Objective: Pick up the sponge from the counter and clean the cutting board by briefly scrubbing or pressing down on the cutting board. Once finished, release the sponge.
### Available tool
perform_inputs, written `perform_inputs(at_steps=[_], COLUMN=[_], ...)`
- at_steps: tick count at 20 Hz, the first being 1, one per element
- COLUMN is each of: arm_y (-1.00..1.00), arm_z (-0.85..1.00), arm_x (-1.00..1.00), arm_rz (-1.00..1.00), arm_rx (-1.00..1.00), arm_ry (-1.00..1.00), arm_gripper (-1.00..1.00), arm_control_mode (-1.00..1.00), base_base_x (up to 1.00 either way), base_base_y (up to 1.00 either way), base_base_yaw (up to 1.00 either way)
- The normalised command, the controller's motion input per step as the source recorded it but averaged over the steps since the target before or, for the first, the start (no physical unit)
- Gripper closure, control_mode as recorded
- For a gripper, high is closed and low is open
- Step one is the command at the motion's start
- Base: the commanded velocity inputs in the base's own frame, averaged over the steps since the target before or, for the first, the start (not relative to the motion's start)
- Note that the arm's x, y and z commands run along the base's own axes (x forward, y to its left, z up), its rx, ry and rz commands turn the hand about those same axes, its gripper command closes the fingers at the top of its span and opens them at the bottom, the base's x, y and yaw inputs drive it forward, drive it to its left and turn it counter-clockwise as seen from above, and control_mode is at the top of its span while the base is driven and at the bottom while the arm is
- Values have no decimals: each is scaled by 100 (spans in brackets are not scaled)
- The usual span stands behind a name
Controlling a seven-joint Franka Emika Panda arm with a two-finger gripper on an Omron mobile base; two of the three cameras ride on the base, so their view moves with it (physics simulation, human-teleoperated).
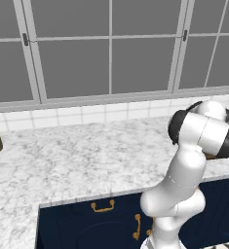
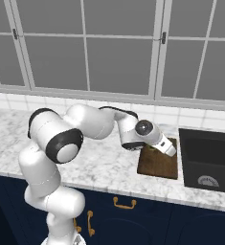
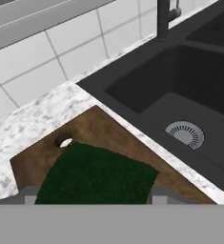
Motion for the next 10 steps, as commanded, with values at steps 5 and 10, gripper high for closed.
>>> perform_inputs(at_steps=[5, 10], arm_y=[-12, -3], arm_z=[11, -26], arm_x=[48, 8], arm_rz=[0, 0], arm_rx=[2, 0], arm_ry=[8, 3], arm_gripper=[100, 100], arm_control_mode=[-100, -100], base_base_x=[0, 0], base_base_y=[0, 0], base_base_yaw=[0, 0])
